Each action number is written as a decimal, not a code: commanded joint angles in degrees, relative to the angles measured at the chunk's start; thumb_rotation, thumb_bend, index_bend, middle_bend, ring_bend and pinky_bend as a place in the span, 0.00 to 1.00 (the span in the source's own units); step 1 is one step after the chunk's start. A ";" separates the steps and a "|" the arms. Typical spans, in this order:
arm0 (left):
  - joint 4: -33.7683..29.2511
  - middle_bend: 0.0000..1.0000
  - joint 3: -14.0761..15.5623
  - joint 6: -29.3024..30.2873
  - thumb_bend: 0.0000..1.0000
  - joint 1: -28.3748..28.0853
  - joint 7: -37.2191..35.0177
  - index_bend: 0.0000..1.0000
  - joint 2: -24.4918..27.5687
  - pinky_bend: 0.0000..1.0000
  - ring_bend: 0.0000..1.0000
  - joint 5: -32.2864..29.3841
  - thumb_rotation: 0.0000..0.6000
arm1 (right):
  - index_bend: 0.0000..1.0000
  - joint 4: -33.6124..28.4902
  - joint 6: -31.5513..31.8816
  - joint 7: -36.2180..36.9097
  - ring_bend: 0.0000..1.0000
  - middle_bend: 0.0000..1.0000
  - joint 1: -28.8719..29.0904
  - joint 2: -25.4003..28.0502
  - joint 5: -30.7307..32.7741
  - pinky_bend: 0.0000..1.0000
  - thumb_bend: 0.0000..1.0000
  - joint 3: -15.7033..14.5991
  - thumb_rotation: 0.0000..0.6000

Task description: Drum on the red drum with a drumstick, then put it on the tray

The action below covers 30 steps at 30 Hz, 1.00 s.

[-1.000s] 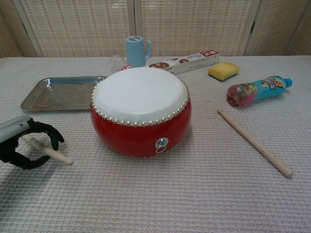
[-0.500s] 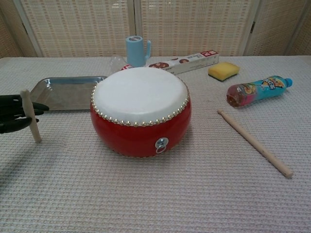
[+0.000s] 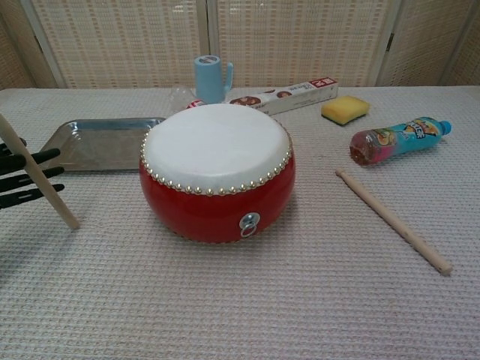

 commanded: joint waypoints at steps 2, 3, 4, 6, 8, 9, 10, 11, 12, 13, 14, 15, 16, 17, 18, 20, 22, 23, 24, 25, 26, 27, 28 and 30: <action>5.05 0.32 2.02 -2.12 0.39 -2.78 -10.83 0.59 0.21 0.14 0.16 4.56 1.00 | 0.00 -0.11 0.11 -0.07 0.00 0.06 -0.09 0.04 0.02 0.00 0.23 -0.02 1.00; 5.71 0.32 2.35 -1.98 0.39 -3.05 -11.54 0.59 0.00 0.14 0.16 4.93 1.00 | 0.00 -0.14 0.15 -0.07 0.00 0.05 -0.13 0.07 0.00 0.00 0.23 -0.05 1.00; 6.45 0.32 2.73 -1.79 0.39 -3.35 -12.32 0.59 -0.28 0.14 0.16 5.17 1.00 | 0.00 -0.15 0.21 -0.12 0.00 0.05 -0.18 0.09 0.00 0.00 0.23 -0.07 1.00; 7.43 0.32 3.21 -1.58 0.39 -3.74 -13.15 0.58 -0.70 0.14 0.16 5.17 1.00 | 0.00 -0.20 0.33 -0.20 0.00 0.06 -0.26 0.09 -0.05 0.00 0.23 -0.12 1.00; 8.52 0.32 3.76 -1.49 0.39 -4.11 -13.23 0.57 -1.22 0.14 0.16 4.88 1.00 | 0.00 -0.31 0.55 -0.31 0.00 0.06 -0.40 0.15 -0.12 0.00 0.23 -0.15 1.00; 8.86 0.32 3.93 -1.36 0.39 -4.23 -13.03 0.56 -1.45 0.14 0.16 4.70 1.00 | 0.00 -0.36 0.60 -0.36 0.00 0.06 -0.43 0.17 -0.13 0.00 0.23 -0.16 1.00; 9.19 0.33 4.16 -1.15 0.39 -4.36 -12.89 0.56 -1.72 0.14 0.16 4.56 1.00 | 0.00 -0.43 0.64 -0.41 0.00 0.06 -0.47 0.22 -0.12 0.00 0.23 -0.17 1.00; 9.38 0.33 4.35 -1.02 0.39 -4.40 -12.98 0.55 -1.89 0.15 0.16 4.38 1.00 | 0.00 -0.47 0.67 -0.45 0.00 0.06 -0.50 0.25 -0.12 0.00 0.23 -0.17 1.00; 9.56 0.33 4.47 -0.83 0.39 -4.44 -13.13 0.55 -2.06 0.15 0.16 4.18 1.00 | 0.00 -0.50 0.69 -0.49 0.00 0.06 -0.52 0.26 -0.10 0.00 0.23 -0.17 1.00; 9.86 0.33 4.59 -0.60 0.39 -4.50 -13.33 0.55 -2.31 0.16 0.16 3.92 1.00 | 0.00 -0.55 0.73 -0.52 0.00 0.06 -0.55 0.28 -0.07 0.00 0.23 -0.17 1.00; 10.09 0.34 4.70 -0.42 0.39 -4.53 -13.45 0.54 -2.52 0.17 0.17 3.74 1.00 | 0.00 -0.59 0.74 -0.55 0.00 0.06 -0.57 0.30 -0.09 0.00 0.23 -0.17 1.00; 10.30 0.34 4.78 -0.16 0.39 -4.54 -13.52 0.54 -2.73 0.17 0.17 3.62 1.00 | 0.00 -0.62 0.78 -0.59 0.00 0.06 -0.59 0.32 -0.10 0.00 0.23 -0.17 1.00; 10.61 0.34 4.90 0.10 0.39 -4.56 -13.27 0.53 -3.04 0.18 0.17 3.36 1.00 | 0.00 -0.65 0.82 -0.65 0.00 0.06 -0.62 0.34 -0.12 0.00 0.23 -0.18 1.00; 10.76 0.35 4.96 0.22 0.39 -4.56 -12.81 0.52 -3.28 0.18 0.17 3.03 1.00 | 0.00 -0.68 0.84 -0.67 0.00 0.06 -0.64 0.36 -0.12 0.00 0.23 -0.19 1.00; 10.77 0.35 4.98 0.39 0.39 -4.56 -12.24 0.51 -3.49 0.18 0.17 2.71 1.00 | 0.00 -0.69 0.86 -0.68 0.00 0.06 -0.66 0.38 -0.13 0.00 0.23 -0.20 1.00; 10.43 0.35 5.10 0.82 0.39 -4.57 -11.34 0.47 -3.79 0.18 0.17 2.34 1.00 | 0.00 -0.72 0.86 -0.69 0.00 0.06 -0.68 0.41 -0.11 0.00 0.23 -0.19 1.00; 10.14 0.35 5.03 1.16 0.39 -4.71 -10.66 0.44 -4.05 0.18 0.17 1.99 1.00 | 0.00 -0.73 0.83 -0.67 0.00 0.06 -0.67 0.42 -0.08 0.00 0.23 -0.18 1.00; 10.03 0.35 4.97 1.33 0.39 -4.77 -10.45 0.44 -4.19 0.18 0.17 1.84 1.00 | 0.00 -0.70 0.82 -0.65 0.00 0.06 -0.68 0.40 -0.08 0.00 0.23 -0.18 1.00; 9.93 0.35 4.86 1.60 0.39 -4.76 -10.38 0.43 -4.41 0.19 0.17 1.62 1.00 | 0.00 -0.67 0.82 -0.62 0.00 0.06 -0.68 0.38 -0.06 0.00 0.23 -0.17 1.00; 9.80 0.35 4.73 1.67 0.39 -4.80 -10.25 0.43 -4.66 0.19 0.18 1.16 1.00 | 0.00 -0.61 0.82 -0.58 0.00 0.06 -0.70 0.37 -0.03 0.00 0.23 -0.16 1.00; 9.73 0.36 4.64 1.64 0.39 -4.86 -10.03 0.43 -4.86 0.20 0.19 0.80 1.00 | 0.00 -0.58 0.84 -0.54 0.00 0.06 -0.71 0.36 -0.01 0.00 0.23 -0.16 1.00; 9.68 0.37 4.48 1.61 0.39 -4.95 -9.67 0.43 -5.18 0.21 0.20 0.34 1.00 | 0.00 -0.54 0.87 -0.49 0.00 0.06 -0.73 0.34 0.03 0.00 0.23 -0.13 1.00; 9.64 0.37 4.39 1.67 0.39 -4.98 -9.37 0.43 -5.45 0.22 0.21 0.04 1.00 | 0.00 -0.50 0.89 -0.45 0.00 0.06 -0.75 0.35 0.05 0.00 0.23 -0.13 1.00; 9.60 0.38 4.30 1.66 0.39 -5.02 -8.48 0.43 -5.90 0.22 0.22 -0.53 1.00 | 0.00 -0.42 0.87 -0.40 0.00 0.06 -0.79 0.34 0.12 0.00 0.23 -0.14 1.00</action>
